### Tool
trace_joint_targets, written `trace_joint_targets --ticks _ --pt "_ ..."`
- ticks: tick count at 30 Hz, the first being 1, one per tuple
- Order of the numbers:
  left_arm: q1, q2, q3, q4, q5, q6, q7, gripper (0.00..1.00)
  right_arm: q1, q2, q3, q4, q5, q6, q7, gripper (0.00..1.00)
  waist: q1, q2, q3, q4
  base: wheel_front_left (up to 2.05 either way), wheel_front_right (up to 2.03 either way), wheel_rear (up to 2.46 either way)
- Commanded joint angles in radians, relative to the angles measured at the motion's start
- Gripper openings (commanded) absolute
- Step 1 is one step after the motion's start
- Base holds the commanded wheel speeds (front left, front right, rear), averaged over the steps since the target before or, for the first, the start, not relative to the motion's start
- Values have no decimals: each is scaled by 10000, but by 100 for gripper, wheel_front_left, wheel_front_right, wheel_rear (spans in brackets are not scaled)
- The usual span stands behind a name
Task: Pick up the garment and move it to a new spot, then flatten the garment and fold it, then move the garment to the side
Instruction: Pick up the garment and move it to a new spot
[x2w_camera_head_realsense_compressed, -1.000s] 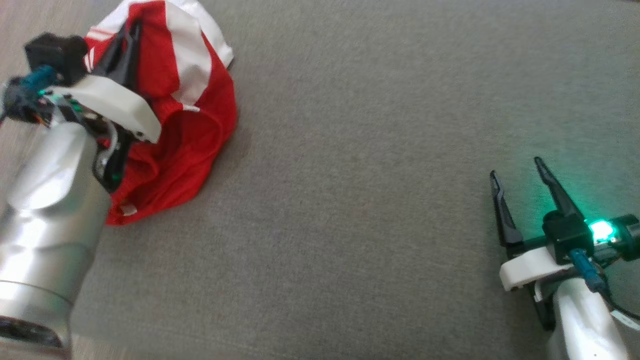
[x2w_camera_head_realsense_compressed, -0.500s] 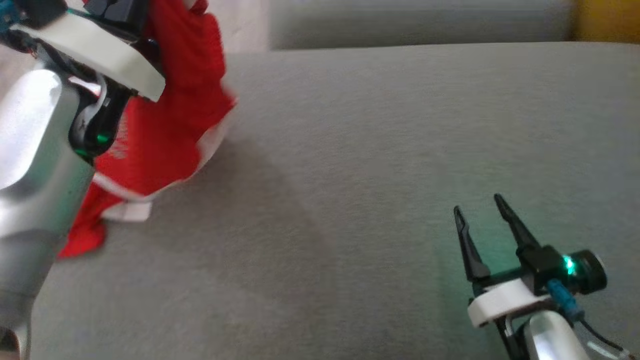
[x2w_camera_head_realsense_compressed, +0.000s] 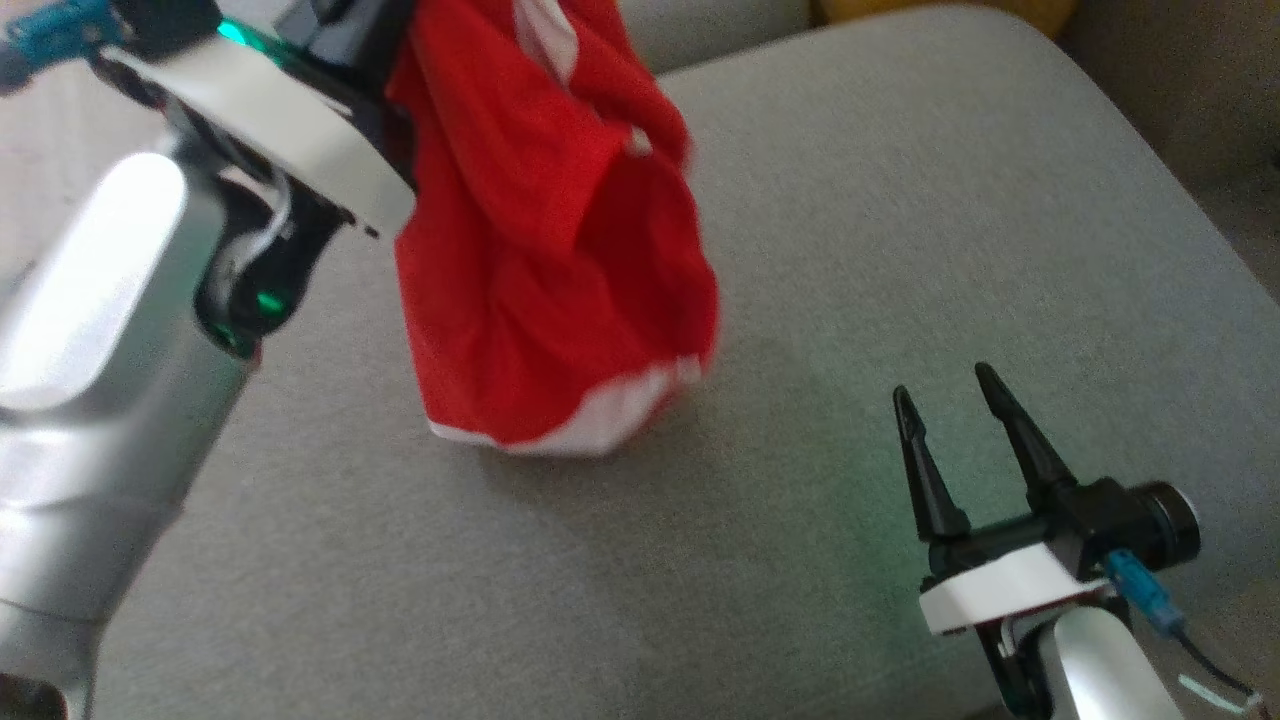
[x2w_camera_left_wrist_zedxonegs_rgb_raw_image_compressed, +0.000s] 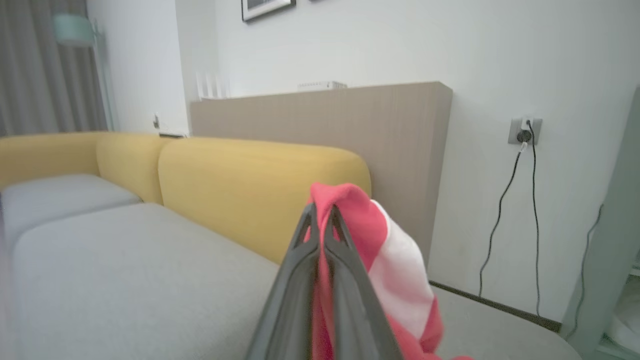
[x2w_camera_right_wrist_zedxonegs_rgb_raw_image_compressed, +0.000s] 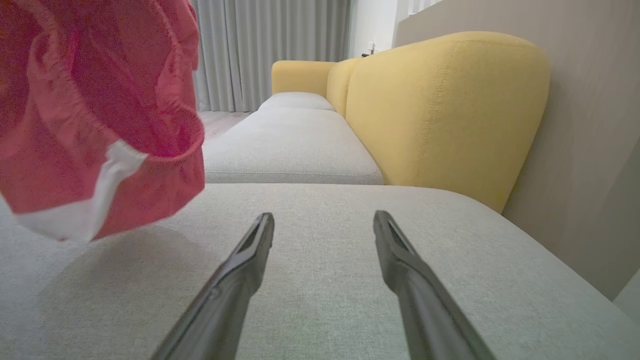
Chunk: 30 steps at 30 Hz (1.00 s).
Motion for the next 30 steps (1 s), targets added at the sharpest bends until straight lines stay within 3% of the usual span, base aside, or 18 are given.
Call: trace_joint_targets --ticks 1,5,9,10,11,15,19,24,30 --pt "-37 365 302 -142 -83 129 92 0 -584 17 299 -435 135 -7 -23 100 2 -1 677 -437 0 0 0" --pt "961 499 -33 328 113 271 -181 0 -792 18 438 -526 415 -7 -23 100 2 -1 1291 -439 0 0 0" --pt "2064 420 -242 1253 384 498 -1093 0 -989 18 484 -475 558 -7 -23 100 2 -1 1743 -154 0 0 0" --pt "2281 343 -262 1524 448 561 -1392 20 -1038 18 493 -440 568 -7 -23 100 2 -1 1814 -50 0 0 0" --pt "2468 237 -268 1780 504 617 -1724 100 -1084 18 492 -397 561 -7 -23 100 2 -1 1868 69 0 0 0" --pt "2990 -304 -180 2654 764 867 -3179 100 -1244 18 395 -173 558 -7 -23 100 2 -1 1889 625 0 0 0" --pt "3513 -920 322 2939 1240 1290 -3690 100 -1350 18 265 97 503 -7 -23 100 2 -1 1617 1241 0 0 0" --pt "4959 -1803 2381 1505 2738 1928 -3709 100 -1368 18 236 445 555 -7 -23 100 2 -1 962 1916 0 0 0" --pt "7179 -2998 4337 -24 4561 1778 -3711 100 -905 18 -20 690 642 -7 -23 100 2 -1 -65 2688 0 0 0"
